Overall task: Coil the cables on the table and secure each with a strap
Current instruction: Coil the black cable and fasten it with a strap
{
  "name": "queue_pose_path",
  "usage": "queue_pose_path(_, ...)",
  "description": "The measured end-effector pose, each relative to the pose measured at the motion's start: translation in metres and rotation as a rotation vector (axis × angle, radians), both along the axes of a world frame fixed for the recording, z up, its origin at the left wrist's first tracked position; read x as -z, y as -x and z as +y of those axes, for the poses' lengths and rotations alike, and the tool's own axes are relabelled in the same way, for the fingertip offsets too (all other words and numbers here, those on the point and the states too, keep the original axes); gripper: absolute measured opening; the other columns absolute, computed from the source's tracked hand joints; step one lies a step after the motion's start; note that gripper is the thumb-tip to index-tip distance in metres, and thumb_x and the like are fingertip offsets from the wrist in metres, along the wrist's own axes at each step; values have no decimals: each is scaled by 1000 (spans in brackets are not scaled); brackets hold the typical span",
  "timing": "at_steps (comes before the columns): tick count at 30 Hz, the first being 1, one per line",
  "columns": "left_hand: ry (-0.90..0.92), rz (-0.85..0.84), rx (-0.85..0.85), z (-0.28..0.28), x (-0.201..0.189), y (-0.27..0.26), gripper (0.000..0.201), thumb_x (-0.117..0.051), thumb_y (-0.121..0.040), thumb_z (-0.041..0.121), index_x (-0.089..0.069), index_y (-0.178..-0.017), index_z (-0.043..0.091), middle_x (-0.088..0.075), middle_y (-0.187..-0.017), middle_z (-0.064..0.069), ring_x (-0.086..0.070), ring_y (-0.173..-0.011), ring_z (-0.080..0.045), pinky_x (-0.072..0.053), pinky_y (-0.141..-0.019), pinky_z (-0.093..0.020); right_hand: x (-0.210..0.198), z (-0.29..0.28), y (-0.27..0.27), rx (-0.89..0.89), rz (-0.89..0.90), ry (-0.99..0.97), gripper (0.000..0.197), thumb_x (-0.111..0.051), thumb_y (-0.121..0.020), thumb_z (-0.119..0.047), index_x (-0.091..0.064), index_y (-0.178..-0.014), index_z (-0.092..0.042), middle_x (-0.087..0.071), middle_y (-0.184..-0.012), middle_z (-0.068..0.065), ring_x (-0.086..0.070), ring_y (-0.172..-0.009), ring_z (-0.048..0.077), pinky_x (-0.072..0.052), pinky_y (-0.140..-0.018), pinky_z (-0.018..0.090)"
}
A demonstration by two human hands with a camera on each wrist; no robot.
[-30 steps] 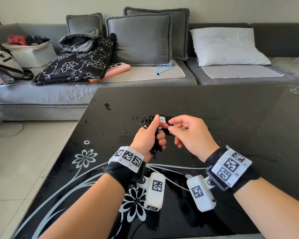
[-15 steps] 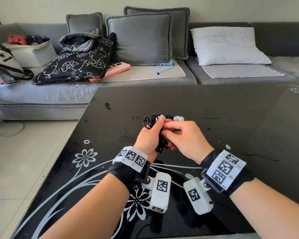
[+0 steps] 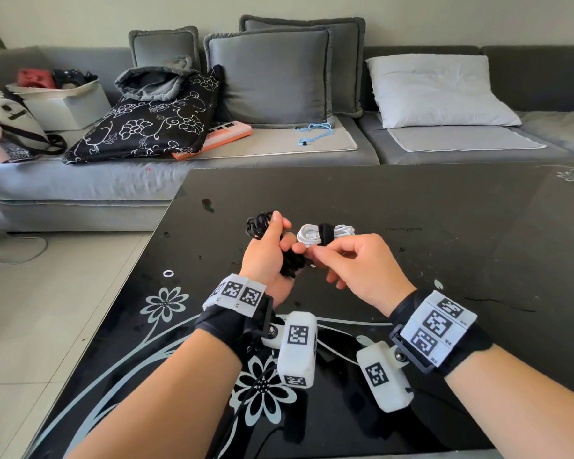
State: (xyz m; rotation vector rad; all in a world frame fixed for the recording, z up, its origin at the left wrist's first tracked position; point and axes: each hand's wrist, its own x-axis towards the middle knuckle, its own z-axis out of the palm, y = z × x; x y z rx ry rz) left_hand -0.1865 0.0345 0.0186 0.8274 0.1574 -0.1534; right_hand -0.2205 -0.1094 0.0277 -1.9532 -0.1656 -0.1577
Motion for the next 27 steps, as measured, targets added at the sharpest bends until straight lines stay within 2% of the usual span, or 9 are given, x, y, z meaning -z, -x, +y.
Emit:
queue_pose_path(4,-308,-72,212,3,-5,5,32,-49,-103,34,-53,-76,18,-26,-51,6,-23,-38,-8,-27,-38,-18,-7,-4,-3,47,-23,-172,11,-72,-89,-28,-74,-94,-19,-72,-81,5,-61,-53,14,-47,-46,28)
queue_pose_path(7,-657,-150,417,-2,-6,13,37,-47,-102,27,-54,-67,15,-28,-51,3,-22,-41,-10,-23,-40,-18,-9,-5,-5,-9,1,-168,34,-74,-86,-30,-66,-118,-24,-70,-95,1,-60,-55,10,-46,-48,24)
queue_pose_path(9,-809,-159,521,-5,-9,16,38,-43,-100,20,-57,-65,14,-29,-52,2,-23,-44,-11,-23,-41,-19,-5,-6,-6,-49,6,-78,38,-77,-83,-34,-66,-120,-31,-67,-101,-2,-57,-54,1,-45,-50,18)
queue_pose_path(13,-853,-28,770,-5,-8,15,53,-52,-92,20,-63,-40,19,-36,-44,7,-29,-38,-5,-22,-41,-17,6,-8,-8,-106,-13,109,39,-75,-79,-50,-67,-116,-41,-67,-95,-12,-59,-63,-6,-41,-62,15)
queue_pose_path(15,-779,67,865,-7,-10,17,41,-54,-90,22,-62,-49,17,-37,-37,10,-31,-30,0,-25,-35,-13,8,-7,-8,-119,-12,140,36,-72,-80,-54,-65,-114,-44,-68,-95,-10,-61,-69,1,-43,-56,12)
queue_pose_path(18,-842,37,786,-10,-12,18,40,-40,-104,17,-52,-66,13,-37,-39,7,-32,-32,-4,-27,-36,-15,7,-6,-10,-104,-52,163,14,-71,-86,-44,-71,-99,-38,-68,-83,-19,-61,-71,0,-44,-56,12)
queue_pose_path(21,-919,-121,609,-9,-11,17,34,-56,-92,9,-59,-59,17,-37,-48,3,-32,-41,-10,-29,-42,-22,8,-10,-14,-27,-125,163,6,-73,-86,-34,-74,-86,-28,-70,-79,-10,-64,-74,8,-50,-65,24)
queue_pose_path(24,-899,-196,560,-6,-8,14,17,-63,-89,9,-56,-73,12,-39,-51,2,-35,-43,-12,-33,-44,-24,8,-12,-15,17,-172,154,7,-76,-83,-28,-79,-85,-22,-74,-81,-3,-66,-78,15,-51,-72,24)
queue_pose_path(27,-935,-304,620,-3,-8,12,6,-70,-86,17,-66,-87,12,-45,-61,-2,-39,-50,-13,-38,-50,-28,5,-14,-15,11,-167,119,6,-79,-81,-26,-81,-86,-22,-75,-81,-5,-68,-78,11,-52,-72,20)
